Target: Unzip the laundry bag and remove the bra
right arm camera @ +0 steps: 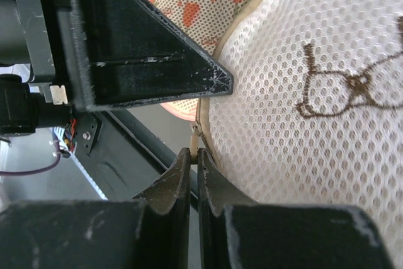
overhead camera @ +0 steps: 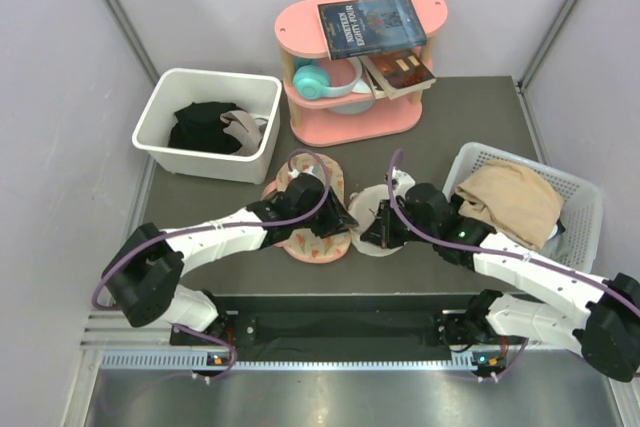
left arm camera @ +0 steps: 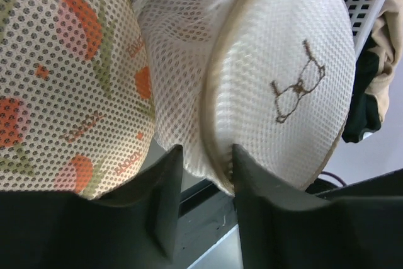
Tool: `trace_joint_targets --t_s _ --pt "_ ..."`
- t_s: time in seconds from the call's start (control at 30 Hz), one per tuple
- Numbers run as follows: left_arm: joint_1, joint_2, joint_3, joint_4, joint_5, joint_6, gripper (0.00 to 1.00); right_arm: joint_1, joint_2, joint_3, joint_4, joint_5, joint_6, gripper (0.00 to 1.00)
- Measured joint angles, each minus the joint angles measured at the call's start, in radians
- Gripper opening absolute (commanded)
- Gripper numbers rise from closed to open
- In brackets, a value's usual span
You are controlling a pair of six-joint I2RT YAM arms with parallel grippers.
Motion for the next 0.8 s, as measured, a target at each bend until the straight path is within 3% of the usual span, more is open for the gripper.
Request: trace_joint_targets --t_s 0.07,0.53,0.8 --pt "0.000 0.005 0.006 0.002 0.000 -0.002 0.00 0.001 -0.002 0.000 0.000 0.000 0.000 0.00" --pt "0.000 0.010 0.021 0.010 -0.027 0.005 0.00 0.004 -0.006 0.000 -0.027 0.006 0.002 0.00" --pt "0.040 -0.015 0.021 -0.023 -0.042 0.032 0.00 0.005 -0.100 0.000 -0.128 0.071 0.003 0.00"
